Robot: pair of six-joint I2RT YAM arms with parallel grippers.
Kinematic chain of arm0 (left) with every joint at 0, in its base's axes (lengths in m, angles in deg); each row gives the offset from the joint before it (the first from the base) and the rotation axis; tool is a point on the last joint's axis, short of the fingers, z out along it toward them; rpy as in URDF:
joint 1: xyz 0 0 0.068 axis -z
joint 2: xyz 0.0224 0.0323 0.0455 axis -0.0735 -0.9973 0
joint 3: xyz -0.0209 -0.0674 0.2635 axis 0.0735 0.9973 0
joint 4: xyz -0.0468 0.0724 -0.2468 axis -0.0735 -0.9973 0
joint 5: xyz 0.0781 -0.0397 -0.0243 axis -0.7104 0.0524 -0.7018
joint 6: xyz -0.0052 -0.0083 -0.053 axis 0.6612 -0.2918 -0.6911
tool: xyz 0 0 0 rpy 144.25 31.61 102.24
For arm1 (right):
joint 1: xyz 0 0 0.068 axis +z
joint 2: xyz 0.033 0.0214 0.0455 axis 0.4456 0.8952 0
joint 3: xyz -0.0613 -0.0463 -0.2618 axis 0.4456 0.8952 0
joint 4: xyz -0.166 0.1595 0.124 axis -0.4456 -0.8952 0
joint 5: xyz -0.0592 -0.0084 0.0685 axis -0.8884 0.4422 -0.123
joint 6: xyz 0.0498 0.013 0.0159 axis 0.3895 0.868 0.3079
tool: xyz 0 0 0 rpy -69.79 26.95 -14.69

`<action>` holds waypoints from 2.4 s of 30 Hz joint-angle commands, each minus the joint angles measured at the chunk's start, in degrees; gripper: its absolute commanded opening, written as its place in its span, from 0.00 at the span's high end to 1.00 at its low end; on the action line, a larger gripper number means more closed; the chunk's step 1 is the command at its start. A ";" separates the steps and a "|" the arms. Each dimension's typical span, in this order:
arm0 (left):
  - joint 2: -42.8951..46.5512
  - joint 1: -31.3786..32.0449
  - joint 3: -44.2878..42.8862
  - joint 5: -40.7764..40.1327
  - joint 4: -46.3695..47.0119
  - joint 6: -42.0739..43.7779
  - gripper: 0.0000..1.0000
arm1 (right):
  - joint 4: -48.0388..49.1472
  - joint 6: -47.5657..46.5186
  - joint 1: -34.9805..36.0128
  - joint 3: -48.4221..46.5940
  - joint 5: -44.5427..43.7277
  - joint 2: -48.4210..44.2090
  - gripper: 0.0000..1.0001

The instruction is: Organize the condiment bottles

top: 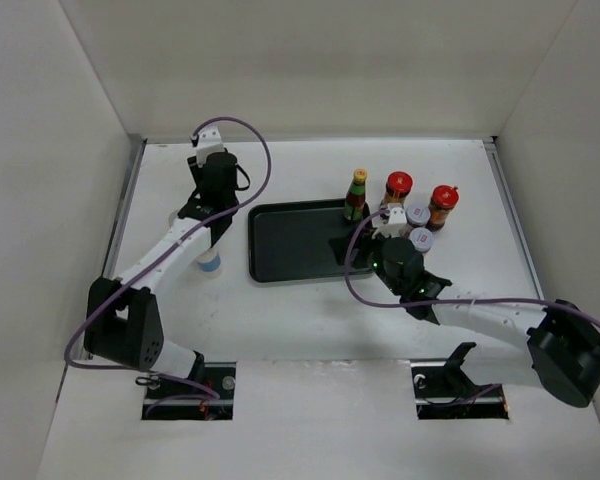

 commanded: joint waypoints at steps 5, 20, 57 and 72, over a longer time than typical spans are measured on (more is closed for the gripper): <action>7.48 8.82 -8.68 -0.72 8.68 5.07 0.83 | 4.51 0.24 -0.17 1.01 -4.33 -3.95 0.26; -6.31 24.38 -14.30 7.89 15.70 0.85 0.84 | 7.06 4.19 -5.36 7.43 -11.63 -11.69 0.26; -17.84 25.44 -15.45 6.93 23.09 0.50 0.21 | 7.32 4.54 -5.79 7.43 -10.58 -11.86 0.25; 16.41 22.63 9.58 -8.79 1.26 -11.43 0.20 | 7.15 5.25 -6.15 6.82 -8.47 -10.02 0.25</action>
